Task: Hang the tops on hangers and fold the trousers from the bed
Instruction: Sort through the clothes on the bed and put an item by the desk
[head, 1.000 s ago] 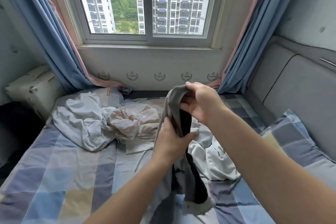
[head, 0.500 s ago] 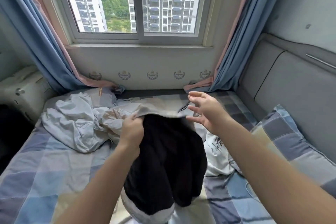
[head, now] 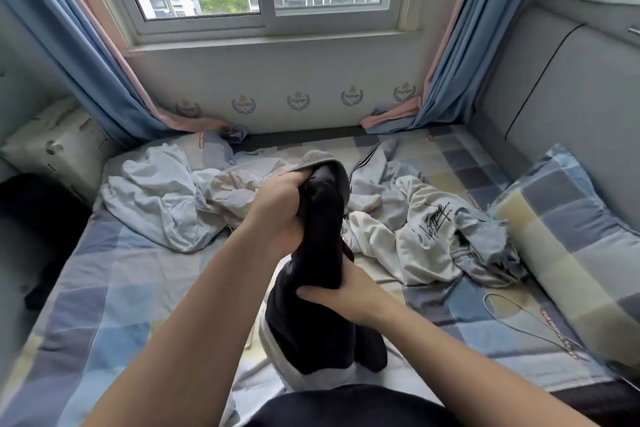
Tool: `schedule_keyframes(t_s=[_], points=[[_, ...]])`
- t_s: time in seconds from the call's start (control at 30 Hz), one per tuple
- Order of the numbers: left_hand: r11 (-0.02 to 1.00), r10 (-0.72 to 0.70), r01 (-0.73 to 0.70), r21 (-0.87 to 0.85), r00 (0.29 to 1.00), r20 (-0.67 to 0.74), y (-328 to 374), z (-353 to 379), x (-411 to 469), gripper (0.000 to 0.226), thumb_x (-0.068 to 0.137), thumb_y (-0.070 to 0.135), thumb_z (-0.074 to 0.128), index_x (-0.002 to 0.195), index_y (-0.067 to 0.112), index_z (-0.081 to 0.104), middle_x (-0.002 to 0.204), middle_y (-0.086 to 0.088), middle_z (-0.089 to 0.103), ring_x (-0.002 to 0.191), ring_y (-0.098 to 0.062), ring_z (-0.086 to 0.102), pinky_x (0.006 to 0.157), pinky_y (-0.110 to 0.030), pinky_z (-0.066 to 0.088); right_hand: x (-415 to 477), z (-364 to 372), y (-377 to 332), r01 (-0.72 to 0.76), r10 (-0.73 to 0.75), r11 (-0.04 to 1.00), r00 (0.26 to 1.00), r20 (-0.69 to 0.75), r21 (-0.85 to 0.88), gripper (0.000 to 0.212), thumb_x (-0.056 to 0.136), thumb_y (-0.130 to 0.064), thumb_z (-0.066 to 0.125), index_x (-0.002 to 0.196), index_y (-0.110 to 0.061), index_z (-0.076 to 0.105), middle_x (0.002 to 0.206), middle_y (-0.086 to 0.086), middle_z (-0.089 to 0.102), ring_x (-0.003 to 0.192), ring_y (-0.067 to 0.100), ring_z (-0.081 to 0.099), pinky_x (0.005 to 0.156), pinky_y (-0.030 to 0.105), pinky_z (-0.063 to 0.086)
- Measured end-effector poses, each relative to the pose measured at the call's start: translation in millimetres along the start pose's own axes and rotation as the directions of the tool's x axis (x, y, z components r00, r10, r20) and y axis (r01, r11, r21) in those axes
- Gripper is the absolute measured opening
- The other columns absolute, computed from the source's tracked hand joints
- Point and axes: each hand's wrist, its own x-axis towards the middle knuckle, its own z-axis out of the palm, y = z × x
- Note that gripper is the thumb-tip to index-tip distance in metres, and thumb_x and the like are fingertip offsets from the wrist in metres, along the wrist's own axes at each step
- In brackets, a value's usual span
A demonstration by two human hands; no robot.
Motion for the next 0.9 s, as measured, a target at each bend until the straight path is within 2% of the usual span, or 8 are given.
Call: schedule_keyframes(t_s=[0.1,0.17,0.33,0.5,0.6,0.67,0.8,0.9], points=[[0.995,0.056,-0.058,-0.078,0.998,-0.031,9,-6,7,0.026,0.105,0.005,0.041,0.102,0.001,0.067,0.076,-0.008,0.072,0.063,-0.015,0.071,0.056,-0.025,0.058,7,-5,7,-0.044,0.016,0.973,0.992,-0.126,-0.227,0.023,0.088,-0.039,0.063,0.106,-0.026,0.067,0.103,-0.005,0.073,0.101,0.017,0.067,0.09,0.038,0.053],[0.985,0.112,-0.116,-0.127,0.993,-0.035,15,-15,12,0.025,0.105,0.003,0.04,0.103,0.001,0.065,0.078,-0.008,0.073,0.068,-0.015,0.071,0.063,-0.026,0.06,11,-18,9,-0.065,0.029,0.97,0.988,-0.154,-0.236,0.016,0.096,-0.031,0.059,0.086,-0.021,0.067,0.087,-0.004,0.072,0.09,0.02,0.067,0.082,0.039,0.053],[0.916,0.247,-0.218,0.337,0.968,-0.044,10,-49,20,0.045,0.101,0.014,0.059,0.145,0.016,0.049,0.126,0.001,0.065,0.11,-0.008,0.065,0.086,-0.024,0.05,29,-46,-7,-0.136,0.213,0.942,0.95,-0.231,0.308,0.02,0.1,-0.029,0.06,0.093,-0.012,0.067,0.098,0.011,0.073,0.093,0.029,0.07,0.078,0.047,0.059],[0.727,0.344,-0.312,0.611,0.937,0.07,-42,-58,-1,0.026,0.09,0.015,0.075,0.114,0.011,0.067,0.106,0.002,0.071,0.095,-0.009,0.067,0.077,-0.011,0.051,44,-71,-51,-0.118,0.32,0.691,0.934,-0.156,0.713,0.015,0.105,-0.02,0.051,0.106,-0.009,0.06,0.096,0.014,0.07,0.077,0.024,0.07,0.054,0.034,0.058],[0.698,0.282,-0.212,0.684,0.959,0.009,-79,-64,-9,0.037,0.082,0.027,0.083,0.11,0.012,0.063,0.105,-0.005,0.067,0.09,-0.014,0.065,0.076,-0.02,0.051,39,-82,-75,-0.071,0.308,0.571,0.942,-0.134,0.818,0.023,0.106,-0.019,0.047,0.095,-0.002,0.06,0.072,0.015,0.072,0.063,0.025,0.072,0.05,0.032,0.059],[0.702,0.162,-0.078,0.708,0.985,-0.053,-99,-70,-8,0.063,0.077,0.039,0.086,0.124,0.015,0.054,0.121,-0.006,0.061,0.103,-0.015,0.062,0.085,-0.026,0.051,33,-89,-91,-0.02,0.269,0.514,0.953,-0.14,0.857,0.024,0.106,-0.018,0.048,0.094,0.0,0.059,0.071,0.018,0.071,0.065,0.028,0.072,0.055,0.034,0.061],[0.774,-0.104,0.195,0.602,0.978,-0.183,-122,-82,7,0.127,0.071,0.051,0.088,0.161,0.017,0.004,0.163,-0.011,0.025,0.145,-0.026,0.036,0.112,-0.042,0.039,22,-103,-122,0.084,0.174,0.418,0.97,-0.171,0.905,0.023,0.105,-0.017,0.05,0.108,0.005,0.058,0.076,0.022,0.072,0.067,0.029,0.074,0.061,0.037,0.062],[0.8,-0.193,0.288,0.525,0.954,-0.229,-131,-90,25,0.131,0.073,0.05,0.086,0.161,0.013,-0.003,0.163,-0.013,0.026,0.143,-0.03,0.04,0.108,-0.043,0.043,14,-112,-137,0.135,0.129,0.345,0.973,-0.189,0.929,0.029,0.105,-0.015,0.05,0.128,0.002,0.053,0.078,0.023,0.072,0.069,0.031,0.074,0.06,0.037,0.061]])
